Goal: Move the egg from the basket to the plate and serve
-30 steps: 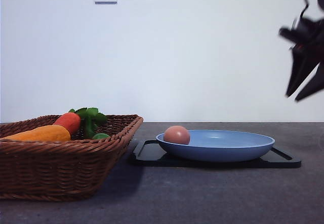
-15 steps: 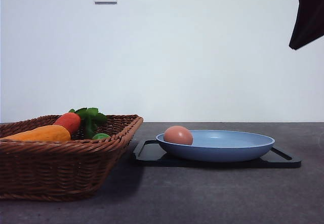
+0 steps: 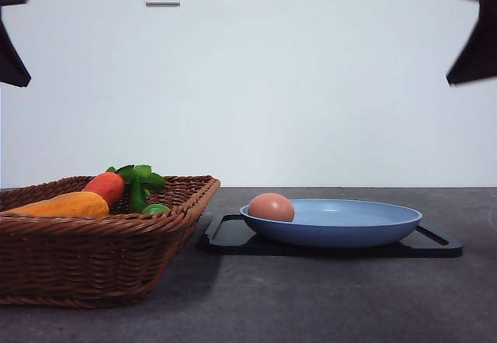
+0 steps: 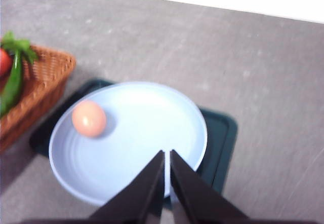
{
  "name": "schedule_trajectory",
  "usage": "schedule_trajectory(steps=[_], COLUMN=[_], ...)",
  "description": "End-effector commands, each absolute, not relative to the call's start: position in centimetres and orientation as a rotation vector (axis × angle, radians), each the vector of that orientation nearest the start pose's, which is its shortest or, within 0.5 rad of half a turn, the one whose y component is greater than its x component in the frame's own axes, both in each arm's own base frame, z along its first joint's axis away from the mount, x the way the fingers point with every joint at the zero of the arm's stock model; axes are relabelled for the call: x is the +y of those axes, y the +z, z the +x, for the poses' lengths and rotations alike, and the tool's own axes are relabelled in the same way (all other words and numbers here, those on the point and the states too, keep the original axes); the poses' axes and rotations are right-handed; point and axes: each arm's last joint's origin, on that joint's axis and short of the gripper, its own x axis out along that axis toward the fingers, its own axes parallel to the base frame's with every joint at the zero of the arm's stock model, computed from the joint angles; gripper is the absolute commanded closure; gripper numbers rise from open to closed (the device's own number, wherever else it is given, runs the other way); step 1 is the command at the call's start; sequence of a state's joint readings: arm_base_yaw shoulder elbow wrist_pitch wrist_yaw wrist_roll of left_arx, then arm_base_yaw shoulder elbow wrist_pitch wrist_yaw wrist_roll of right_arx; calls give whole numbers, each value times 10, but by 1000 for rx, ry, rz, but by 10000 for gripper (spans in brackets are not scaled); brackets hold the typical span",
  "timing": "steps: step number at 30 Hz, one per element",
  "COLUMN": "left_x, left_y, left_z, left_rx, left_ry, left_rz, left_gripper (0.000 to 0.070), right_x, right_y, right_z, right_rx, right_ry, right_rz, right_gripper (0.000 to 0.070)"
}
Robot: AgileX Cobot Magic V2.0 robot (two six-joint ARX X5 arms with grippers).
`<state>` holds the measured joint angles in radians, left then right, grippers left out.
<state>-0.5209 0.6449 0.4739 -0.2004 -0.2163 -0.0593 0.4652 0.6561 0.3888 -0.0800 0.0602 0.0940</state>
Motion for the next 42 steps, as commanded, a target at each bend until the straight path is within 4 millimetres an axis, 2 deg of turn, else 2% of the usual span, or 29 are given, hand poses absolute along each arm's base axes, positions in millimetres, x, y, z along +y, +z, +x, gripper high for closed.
schedule_trajectory(steps=[1,18,21,25,31,35,42], left_x=[-69,-67,-60,-40,-13,-4,0], left_y=[251,253,256,267,276,262,216], left_z=[131,127,116,88,64,63,75], left_rx=[315,304,284,171,-16,-27,64], left_ry=[-301,-304,-304,-278,-84,11,40], left_rz=[16,5,15,-17,-72,-75,-77], left_gripper=[700,700,700,700,700,700,700], right_x=[69,68,68,68,68,68,68], right_y=[220,219,219,219,219,219,219], right_z=[138,138,138,138,138,138,138], right_rx=[361,344,344,344,344,344,344], right_ry=[383,366,366,366,366,366,366], right_rz=[27,29,29,29,29,29,29], right_gripper=[700,700,700,700,700,700,700])
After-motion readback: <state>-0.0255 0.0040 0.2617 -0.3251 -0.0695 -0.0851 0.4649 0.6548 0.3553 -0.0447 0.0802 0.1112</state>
